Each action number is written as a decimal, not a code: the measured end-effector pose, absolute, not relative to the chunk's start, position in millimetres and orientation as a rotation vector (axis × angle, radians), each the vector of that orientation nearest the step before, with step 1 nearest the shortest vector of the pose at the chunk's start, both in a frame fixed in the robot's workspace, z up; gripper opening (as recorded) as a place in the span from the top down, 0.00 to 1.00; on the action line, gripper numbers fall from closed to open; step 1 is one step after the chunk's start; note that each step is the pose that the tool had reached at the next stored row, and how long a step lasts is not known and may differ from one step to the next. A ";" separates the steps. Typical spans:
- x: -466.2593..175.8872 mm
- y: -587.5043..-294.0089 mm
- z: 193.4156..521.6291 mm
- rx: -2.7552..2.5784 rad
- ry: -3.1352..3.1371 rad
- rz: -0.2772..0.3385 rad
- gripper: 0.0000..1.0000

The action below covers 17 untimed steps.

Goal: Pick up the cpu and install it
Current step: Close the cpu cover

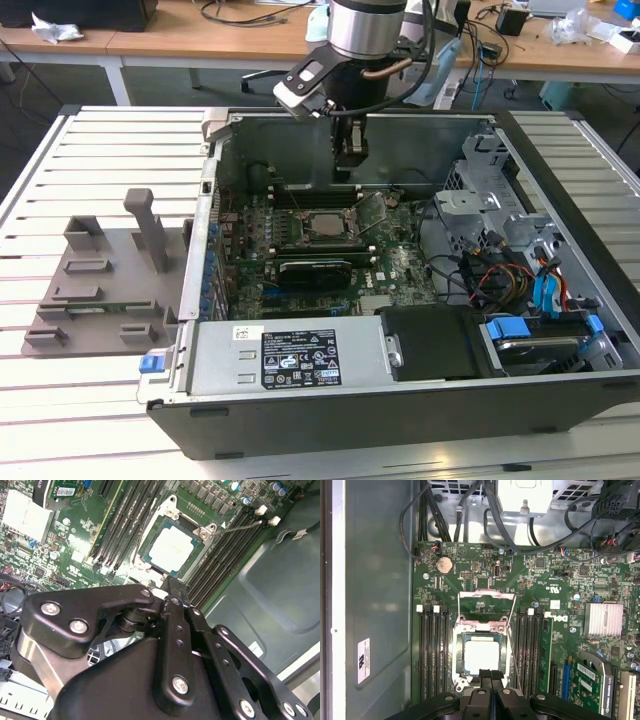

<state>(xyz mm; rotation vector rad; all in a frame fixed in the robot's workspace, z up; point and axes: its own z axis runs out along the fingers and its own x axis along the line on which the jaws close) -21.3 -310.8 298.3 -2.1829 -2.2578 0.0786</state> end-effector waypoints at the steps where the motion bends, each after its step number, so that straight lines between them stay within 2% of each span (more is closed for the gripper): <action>1: -20.0 -310.8 298.3 -2.183 -2.258 0.079 0.89; 17: 11.8 -310.8 298.2 -2.183 -2.258 0.079 0.89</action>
